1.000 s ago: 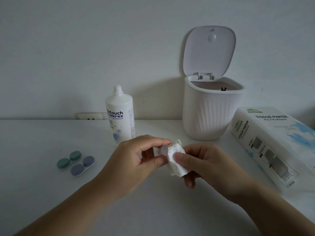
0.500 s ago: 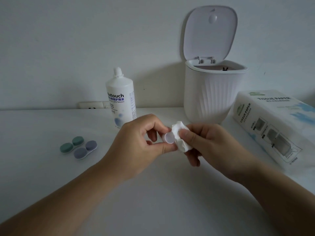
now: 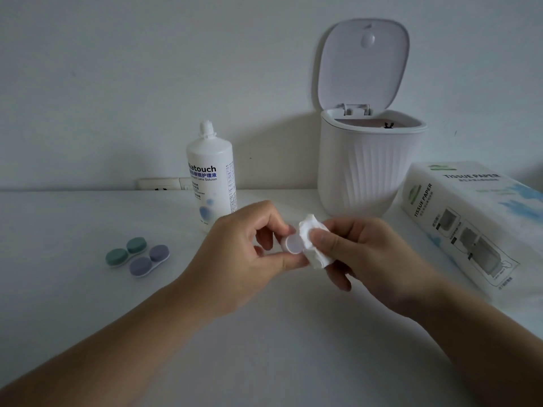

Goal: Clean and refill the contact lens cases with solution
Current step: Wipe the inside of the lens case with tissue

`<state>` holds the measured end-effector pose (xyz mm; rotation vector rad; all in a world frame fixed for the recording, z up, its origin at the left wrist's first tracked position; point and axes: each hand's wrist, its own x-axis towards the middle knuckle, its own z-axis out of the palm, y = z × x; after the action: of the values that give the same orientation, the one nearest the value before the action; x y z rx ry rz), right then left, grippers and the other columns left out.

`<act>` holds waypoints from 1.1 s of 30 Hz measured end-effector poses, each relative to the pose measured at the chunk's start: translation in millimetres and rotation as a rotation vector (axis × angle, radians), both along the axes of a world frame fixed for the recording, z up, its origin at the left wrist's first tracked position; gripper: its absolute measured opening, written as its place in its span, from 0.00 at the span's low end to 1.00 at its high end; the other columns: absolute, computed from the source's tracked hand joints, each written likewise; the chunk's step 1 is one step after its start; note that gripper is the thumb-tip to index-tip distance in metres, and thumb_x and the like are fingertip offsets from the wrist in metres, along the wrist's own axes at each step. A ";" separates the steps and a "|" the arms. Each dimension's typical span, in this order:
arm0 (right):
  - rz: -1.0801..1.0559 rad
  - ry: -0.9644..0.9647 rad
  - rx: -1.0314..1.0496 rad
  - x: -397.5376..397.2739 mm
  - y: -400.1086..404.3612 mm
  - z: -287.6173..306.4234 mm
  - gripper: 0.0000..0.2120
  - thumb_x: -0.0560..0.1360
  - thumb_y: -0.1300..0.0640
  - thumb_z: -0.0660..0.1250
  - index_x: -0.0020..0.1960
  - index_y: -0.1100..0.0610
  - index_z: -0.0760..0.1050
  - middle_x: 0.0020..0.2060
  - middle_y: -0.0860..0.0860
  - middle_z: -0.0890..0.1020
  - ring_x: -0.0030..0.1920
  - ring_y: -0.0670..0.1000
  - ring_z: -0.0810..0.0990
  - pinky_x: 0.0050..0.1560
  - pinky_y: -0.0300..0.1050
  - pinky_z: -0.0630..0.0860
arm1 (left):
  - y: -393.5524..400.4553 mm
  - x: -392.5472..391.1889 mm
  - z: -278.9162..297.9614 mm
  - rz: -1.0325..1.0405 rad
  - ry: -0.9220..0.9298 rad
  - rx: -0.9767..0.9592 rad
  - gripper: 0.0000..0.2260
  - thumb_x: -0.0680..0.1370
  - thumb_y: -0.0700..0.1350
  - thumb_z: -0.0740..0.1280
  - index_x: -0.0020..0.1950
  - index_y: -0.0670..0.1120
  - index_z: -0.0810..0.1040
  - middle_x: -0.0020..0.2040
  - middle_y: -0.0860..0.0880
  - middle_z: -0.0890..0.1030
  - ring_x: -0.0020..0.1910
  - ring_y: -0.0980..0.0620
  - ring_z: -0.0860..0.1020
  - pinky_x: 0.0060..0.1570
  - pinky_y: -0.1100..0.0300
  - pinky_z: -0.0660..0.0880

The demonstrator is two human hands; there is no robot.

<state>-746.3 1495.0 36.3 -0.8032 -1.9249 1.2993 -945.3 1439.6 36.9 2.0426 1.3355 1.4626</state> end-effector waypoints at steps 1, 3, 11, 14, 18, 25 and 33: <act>-0.012 0.022 0.003 0.3 -0.5 0.7 0.20 0.78 0.45 0.65 0.42 0.63 0.79 0.22 0.53 0.75 0.22 0.43 0.67 0.28 0.30 0.65 | -1.2 3.3 -1.2 -0.002 0.002 0.021 0.15 0.66 0.54 0.80 0.40 0.50 0.76 0.37 0.48 0.78 0.35 0.49 0.74 0.38 0.49 0.74; -0.011 0.042 -0.002 0.8 -0.2 1.5 0.19 0.80 0.47 0.64 0.41 0.62 0.79 0.22 0.54 0.75 0.22 0.43 0.66 0.28 0.29 0.65 | -1.6 6.8 -2.0 -0.001 0.017 0.046 0.15 0.68 0.52 0.79 0.41 0.47 0.75 0.36 0.49 0.77 0.35 0.49 0.73 0.38 0.49 0.72; 0.145 -0.146 -0.046 0.5 -1.5 -1.0 0.18 0.77 0.46 0.68 0.40 0.61 0.79 0.28 0.56 0.77 0.26 0.50 0.73 0.28 0.40 0.69 | 2.1 -7.6 1.1 -0.087 0.085 -0.096 0.13 0.75 0.36 0.75 0.52 0.53 0.82 0.39 0.51 0.80 0.38 0.51 0.77 0.45 0.53 0.78; 0.104 -0.096 -0.038 0.8 -0.8 -0.3 0.15 0.76 0.48 0.68 0.40 0.60 0.80 0.28 0.56 0.77 0.25 0.50 0.73 0.28 0.40 0.69 | 2.9 -6.4 2.4 -0.056 0.064 -0.029 0.13 0.73 0.38 0.77 0.49 0.56 0.82 0.39 0.59 0.79 0.38 0.57 0.77 0.42 0.65 0.76; 0.027 0.015 -0.011 0.5 -0.2 0.1 0.18 0.79 0.48 0.68 0.41 0.63 0.79 0.22 0.53 0.75 0.22 0.45 0.69 0.29 0.33 0.67 | 0.1 -0.6 1.4 0.029 0.000 0.059 0.13 0.67 0.50 0.81 0.43 0.55 0.79 0.38 0.54 0.79 0.38 0.52 0.78 0.38 0.60 0.76; 0.066 0.015 -0.028 0.3 -0.1 0.0 0.19 0.78 0.46 0.67 0.43 0.63 0.80 0.25 0.58 0.77 0.23 0.46 0.70 0.30 0.34 0.68 | 0.7 -1.7 -0.5 0.008 0.035 0.068 0.12 0.69 0.48 0.80 0.43 0.48 0.78 0.39 0.58 0.78 0.38 0.53 0.77 0.38 0.58 0.76; 0.202 -0.112 -0.091 0.5 -1.6 -0.6 0.13 0.79 0.52 0.67 0.44 0.61 0.80 0.32 0.53 0.77 0.28 0.48 0.75 0.32 0.38 0.72 | 6.2 -16.0 1.3 -0.080 0.147 -0.023 0.09 0.73 0.41 0.77 0.51 0.49 0.83 0.42 0.55 0.82 0.41 0.55 0.79 0.45 0.66 0.75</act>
<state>-745.8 1493.4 35.7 -0.7556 -2.0916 1.4992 -961.3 1445.8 38.1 2.1989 1.3014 1.2800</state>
